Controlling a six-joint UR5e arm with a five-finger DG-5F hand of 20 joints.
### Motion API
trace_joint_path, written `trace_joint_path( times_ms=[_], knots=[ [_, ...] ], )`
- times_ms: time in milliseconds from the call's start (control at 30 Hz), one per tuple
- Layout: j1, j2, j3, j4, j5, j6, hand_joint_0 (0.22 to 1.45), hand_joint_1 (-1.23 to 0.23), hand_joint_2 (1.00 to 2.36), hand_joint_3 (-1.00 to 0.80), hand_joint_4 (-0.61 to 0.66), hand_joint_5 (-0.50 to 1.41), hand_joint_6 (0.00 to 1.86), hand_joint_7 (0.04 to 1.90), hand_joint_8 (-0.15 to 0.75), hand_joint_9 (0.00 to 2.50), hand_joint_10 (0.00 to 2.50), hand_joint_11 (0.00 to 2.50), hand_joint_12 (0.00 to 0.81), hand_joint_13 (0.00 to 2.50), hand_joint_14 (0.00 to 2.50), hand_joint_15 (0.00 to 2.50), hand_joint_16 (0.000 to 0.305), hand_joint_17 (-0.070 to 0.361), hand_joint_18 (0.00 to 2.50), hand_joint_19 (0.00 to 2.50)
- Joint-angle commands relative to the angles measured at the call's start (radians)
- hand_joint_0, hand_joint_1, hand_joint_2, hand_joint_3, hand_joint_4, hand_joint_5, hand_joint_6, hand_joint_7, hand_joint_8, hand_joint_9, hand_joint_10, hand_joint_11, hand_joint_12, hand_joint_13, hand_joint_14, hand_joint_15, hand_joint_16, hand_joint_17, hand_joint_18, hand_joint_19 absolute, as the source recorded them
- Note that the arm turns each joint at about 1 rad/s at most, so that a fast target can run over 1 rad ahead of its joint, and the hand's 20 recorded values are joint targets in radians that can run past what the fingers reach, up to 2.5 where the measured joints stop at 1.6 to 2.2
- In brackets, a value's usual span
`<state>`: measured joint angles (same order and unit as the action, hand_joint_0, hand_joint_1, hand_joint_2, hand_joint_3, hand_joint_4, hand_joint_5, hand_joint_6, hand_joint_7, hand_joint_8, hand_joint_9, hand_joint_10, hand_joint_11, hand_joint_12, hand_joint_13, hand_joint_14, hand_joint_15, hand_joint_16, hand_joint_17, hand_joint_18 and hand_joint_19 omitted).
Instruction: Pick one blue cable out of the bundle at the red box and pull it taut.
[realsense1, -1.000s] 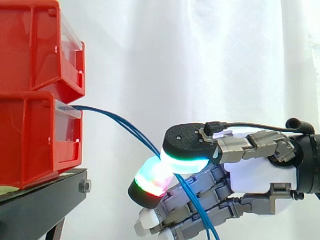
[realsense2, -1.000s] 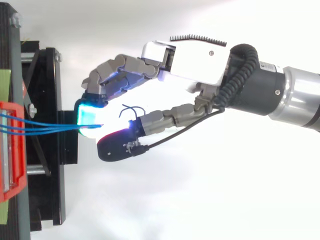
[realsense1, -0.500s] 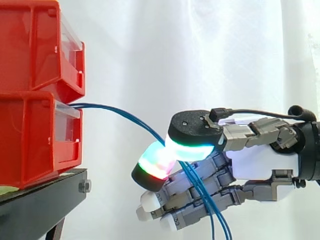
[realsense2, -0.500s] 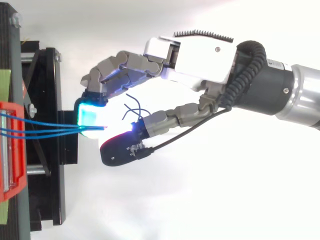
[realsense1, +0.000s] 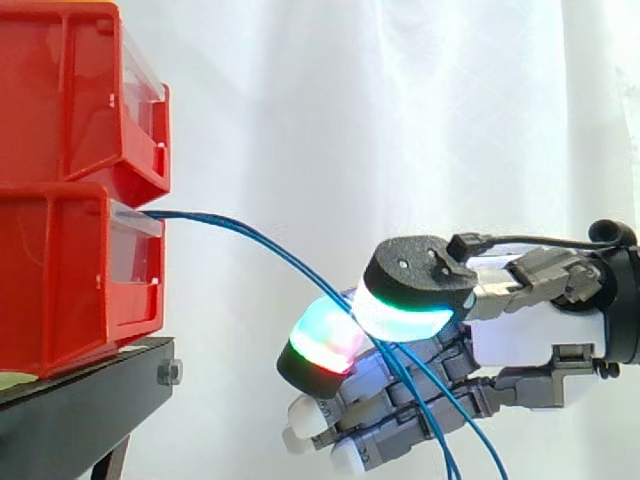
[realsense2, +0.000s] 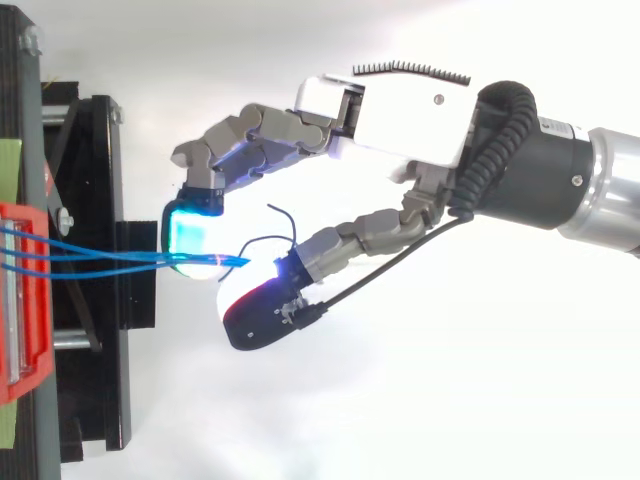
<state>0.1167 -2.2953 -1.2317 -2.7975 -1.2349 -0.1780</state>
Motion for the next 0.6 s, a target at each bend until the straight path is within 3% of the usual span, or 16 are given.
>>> trace_joint_path(
  times_ms=[0,233,567],
  knots=[
    [0.001,0.0,0.0,0.0,0.0,0.0,0.53,-0.82,1.0,-0.5,0.16,-0.16,0.88,0.89,0.344,0.58,0.01,0.37,0.369,0.3,0.0,0.11,0.056,0.126,0.35,0.15],
    [0.0,0.0,0.0,0.0,0.0,0.0,0.55,-0.68,1.0,-0.48,0.15,-0.15,0.87,0.93,0.35,0.61,0.01,0.36,0.364,0.3,0.0,0.12,0.054,0.123,0.33,0.17],
    [0.0,-0.001,0.0,0.0,0.0,0.0,0.61,-0.8,1.02,-0.15,0.1,-0.15,0.9,0.99,0.352,0.64,0.01,0.38,0.36,0.36,0.0,0.12,0.054,0.121,0.39,0.16]
  ],
)
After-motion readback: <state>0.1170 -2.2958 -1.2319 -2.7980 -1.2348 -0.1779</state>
